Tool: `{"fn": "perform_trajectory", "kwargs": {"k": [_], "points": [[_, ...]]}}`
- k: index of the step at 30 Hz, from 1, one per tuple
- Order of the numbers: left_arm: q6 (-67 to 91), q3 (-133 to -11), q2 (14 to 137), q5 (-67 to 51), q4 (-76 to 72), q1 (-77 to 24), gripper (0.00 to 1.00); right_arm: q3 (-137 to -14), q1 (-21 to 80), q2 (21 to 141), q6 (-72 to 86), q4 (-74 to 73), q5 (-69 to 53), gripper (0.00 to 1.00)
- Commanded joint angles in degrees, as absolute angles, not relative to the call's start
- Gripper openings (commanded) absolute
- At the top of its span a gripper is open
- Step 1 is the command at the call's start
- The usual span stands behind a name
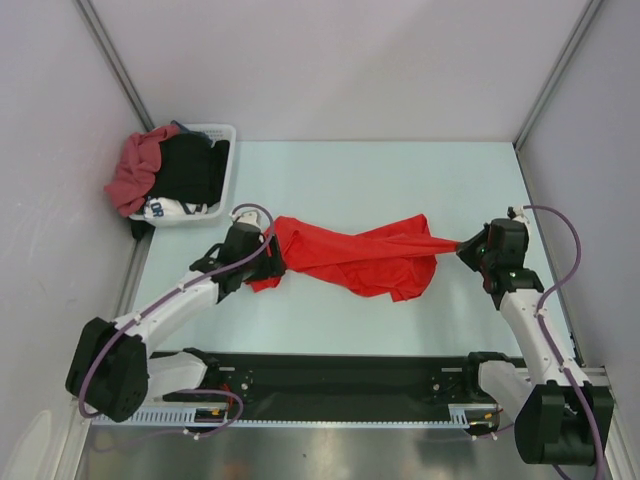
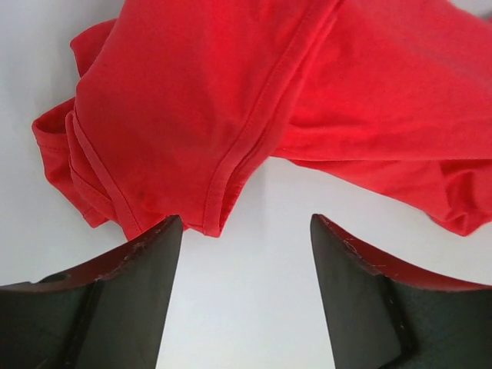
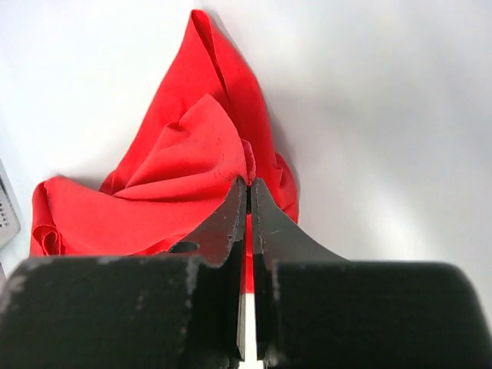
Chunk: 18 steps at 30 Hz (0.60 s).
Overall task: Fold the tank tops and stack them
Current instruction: Flatten the tank top out
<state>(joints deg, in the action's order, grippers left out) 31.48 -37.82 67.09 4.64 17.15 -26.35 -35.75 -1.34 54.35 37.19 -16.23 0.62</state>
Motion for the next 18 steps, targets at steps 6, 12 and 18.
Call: {"fn": "perform_trajectory", "kwargs": {"k": [6,12,18], "points": [[30.32,-41.65,77.50,9.92,13.18,-26.72,0.62,-37.97,-2.28,55.37,35.24,-18.02,0.53,0.00],[30.85,-43.86,83.57,18.01,15.91,-26.72,0.56,-38.32,-3.16,55.11,34.63,-18.20,0.53,0.00],[33.48,-45.44,83.78,23.90,20.38,-26.72,0.00,-38.14,-3.60,55.37,34.72,-17.75,-1.93,0.00]]}}
